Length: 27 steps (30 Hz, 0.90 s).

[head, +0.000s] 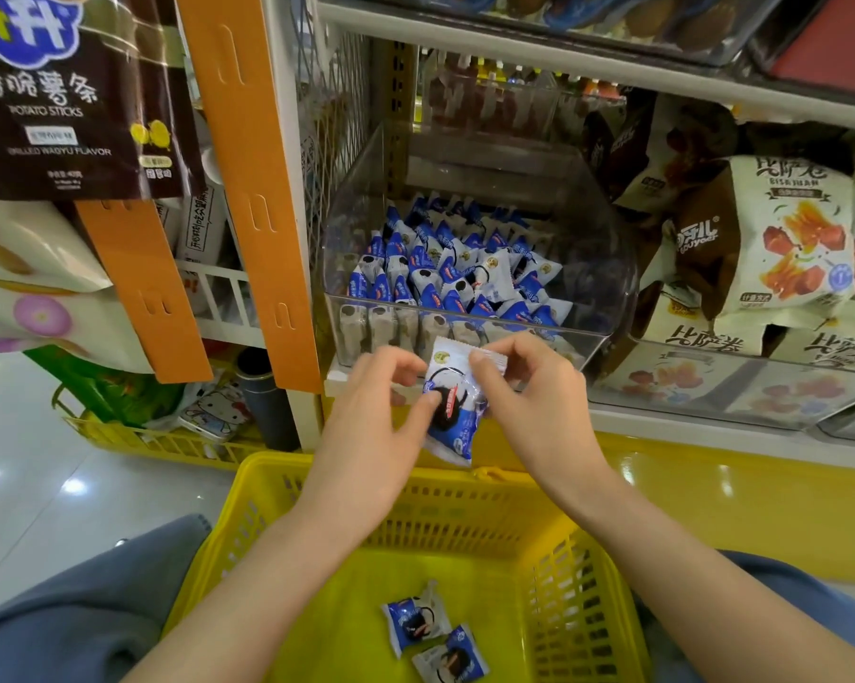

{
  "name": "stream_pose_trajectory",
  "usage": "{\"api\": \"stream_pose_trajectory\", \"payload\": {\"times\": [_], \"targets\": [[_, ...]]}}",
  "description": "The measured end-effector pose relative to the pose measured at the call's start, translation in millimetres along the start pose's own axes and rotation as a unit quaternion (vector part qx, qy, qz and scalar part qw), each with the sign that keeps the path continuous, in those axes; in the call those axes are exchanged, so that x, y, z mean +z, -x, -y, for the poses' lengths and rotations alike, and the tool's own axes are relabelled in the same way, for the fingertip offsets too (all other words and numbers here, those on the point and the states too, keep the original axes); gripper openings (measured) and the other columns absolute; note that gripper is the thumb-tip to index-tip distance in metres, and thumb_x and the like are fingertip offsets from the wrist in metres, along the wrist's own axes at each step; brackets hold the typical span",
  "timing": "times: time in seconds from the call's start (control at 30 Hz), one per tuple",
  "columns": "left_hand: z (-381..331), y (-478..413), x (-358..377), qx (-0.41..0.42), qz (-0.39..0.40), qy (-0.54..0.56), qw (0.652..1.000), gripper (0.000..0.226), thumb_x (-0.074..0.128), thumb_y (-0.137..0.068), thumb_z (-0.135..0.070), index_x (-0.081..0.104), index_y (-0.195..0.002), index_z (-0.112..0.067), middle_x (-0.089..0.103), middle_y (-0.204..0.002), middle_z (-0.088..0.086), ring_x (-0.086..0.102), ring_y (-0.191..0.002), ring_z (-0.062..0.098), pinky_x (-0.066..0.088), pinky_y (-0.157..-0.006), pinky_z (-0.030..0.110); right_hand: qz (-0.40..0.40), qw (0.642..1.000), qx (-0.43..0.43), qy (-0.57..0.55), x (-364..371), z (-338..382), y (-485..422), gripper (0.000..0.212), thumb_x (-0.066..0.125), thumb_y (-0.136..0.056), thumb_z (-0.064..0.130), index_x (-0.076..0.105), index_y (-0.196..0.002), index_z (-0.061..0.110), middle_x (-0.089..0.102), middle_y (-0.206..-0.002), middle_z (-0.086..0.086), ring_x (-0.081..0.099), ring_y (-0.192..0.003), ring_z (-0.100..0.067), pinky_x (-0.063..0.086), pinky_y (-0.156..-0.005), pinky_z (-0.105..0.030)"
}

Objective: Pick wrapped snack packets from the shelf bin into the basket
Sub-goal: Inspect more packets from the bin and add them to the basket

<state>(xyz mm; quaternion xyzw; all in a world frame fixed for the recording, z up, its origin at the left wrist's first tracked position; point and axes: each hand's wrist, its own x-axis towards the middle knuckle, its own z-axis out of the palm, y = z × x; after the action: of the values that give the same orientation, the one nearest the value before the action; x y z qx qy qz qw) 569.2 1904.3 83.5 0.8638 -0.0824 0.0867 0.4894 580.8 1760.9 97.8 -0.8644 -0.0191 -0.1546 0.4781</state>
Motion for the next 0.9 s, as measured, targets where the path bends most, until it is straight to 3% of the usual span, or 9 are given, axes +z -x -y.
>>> {"api": "stream_pose_trajectory", "payload": {"times": [0.07,0.17,0.27,0.4,0.53,0.6,0.77,0.9], "targets": [[1.6,2.6,4.6,-0.029,0.061,0.040,0.997,0.024,0.057,-0.088,-0.032,0.046,-0.110,-0.034,0.054,-0.105,-0.019,0.054,-0.093,-0.004,0.043,-0.072,0.015,0.018,0.999,0.028,-0.036,0.9,1.5,0.2,0.009,0.059,-0.089,0.026,0.063,-0.085,0.019,0.064,-0.073,0.007,0.062,-0.071,-0.008,0.054,-0.066,-0.026],[2.9,0.3,6.2,-0.108,0.104,0.148,0.977,0.027,0.058,-0.087,-0.032,0.047,-0.111,-0.031,0.059,-0.108,-0.012,0.058,-0.097,0.001,0.048,-0.083,0.022,0.091,0.988,0.052,-0.115,3.5,6.0,3.5,0.007,0.060,-0.088,0.023,0.066,-0.091,0.020,0.069,-0.083,0.007,0.065,-0.080,-0.008,0.056,-0.067,-0.021],[3.3,-2.1,5.0,-0.170,0.104,0.254,0.946,0.027,0.055,-0.091,-0.027,0.052,-0.118,-0.031,0.065,-0.112,-0.009,0.062,-0.101,0.002,0.047,-0.090,0.026,0.140,0.986,0.023,-0.086,4.8,6.8,6.1,0.012,0.060,-0.088,0.019,0.064,-0.099,0.023,0.067,-0.094,0.012,0.062,-0.087,0.002,0.051,-0.078,-0.015],[2.3,-4.5,6.5,-0.233,0.078,0.342,0.907,0.028,0.045,-0.095,-0.012,0.057,-0.118,-0.023,0.067,-0.113,0.002,0.063,-0.106,0.017,0.044,-0.100,0.044,0.122,0.992,-0.018,-0.032,7.7,4.7,8.7,0.027,0.067,-0.083,0.021,0.060,-0.109,0.021,0.060,-0.105,0.009,0.058,-0.093,0.004,0.047,-0.079,-0.008],[-2.2,-7.1,5.0,-0.256,0.068,0.440,0.858,0.028,0.038,-0.098,-0.017,0.054,-0.120,-0.012,0.065,-0.115,0.014,0.062,-0.108,0.026,0.043,-0.101,0.049,0.110,0.993,-0.038,-0.007,9.2,0.7,9.7,0.039,0.074,-0.077,0.024,0.056,-0.112,0.020,0.057,-0.110,0.004,0.058,-0.096,0.001,0.046,-0.085,-0.008],[-4.5,-5.2,3.9,-0.240,0.086,0.433,0.865,0.032,0.037,-0.099,-0.023,0.053,-0.124,-0.012,0.065,-0.116,0.012,0.062,-0.108,0.023,0.045,-0.100,0.046,0.109,0.992,-0.065,0.027,10.5,-1.0,11.5,0.043,0.074,-0.076,0.027,0.056,-0.115,0.019,0.055,-0.110,0.005,0.056,-0.096,0.002,0.042,-0.085,-0.004],[-5.9,0.6,3.6,-0.197,0.069,0.322,0.923,0.026,0.043,-0.097,-0.027,0.055,-0.119,-0.031,0.065,-0.112,-0.008,0.060,-0.104,0.005,0.049,-0.091,0.029,0.109,0.990,-0.089,0.012,11.0,-0.1,12.6,0.036,0.069,-0.082,0.023,0.059,-0.116,0.019,0.058,-0.108,0.008,0.058,-0.097,0.003,0.044,-0.084,-0.005],[-6.2,1.9,1.9,-0.186,0.051,0.281,0.940,0.036,0.046,-0.094,-0.031,0.049,-0.129,-0.027,0.064,-0.113,-0.006,0.060,-0.106,0.009,0.048,-0.096,0.037,0.122,0.988,-0.093,-0.004,12.2,1.3,13.7,0.033,0.068,-0.083,0.018,0.062,-0.115,0.019,0.060,-0.107,0.010,0.058,-0.098,0.005,0.043,-0.082,-0.003]]}}
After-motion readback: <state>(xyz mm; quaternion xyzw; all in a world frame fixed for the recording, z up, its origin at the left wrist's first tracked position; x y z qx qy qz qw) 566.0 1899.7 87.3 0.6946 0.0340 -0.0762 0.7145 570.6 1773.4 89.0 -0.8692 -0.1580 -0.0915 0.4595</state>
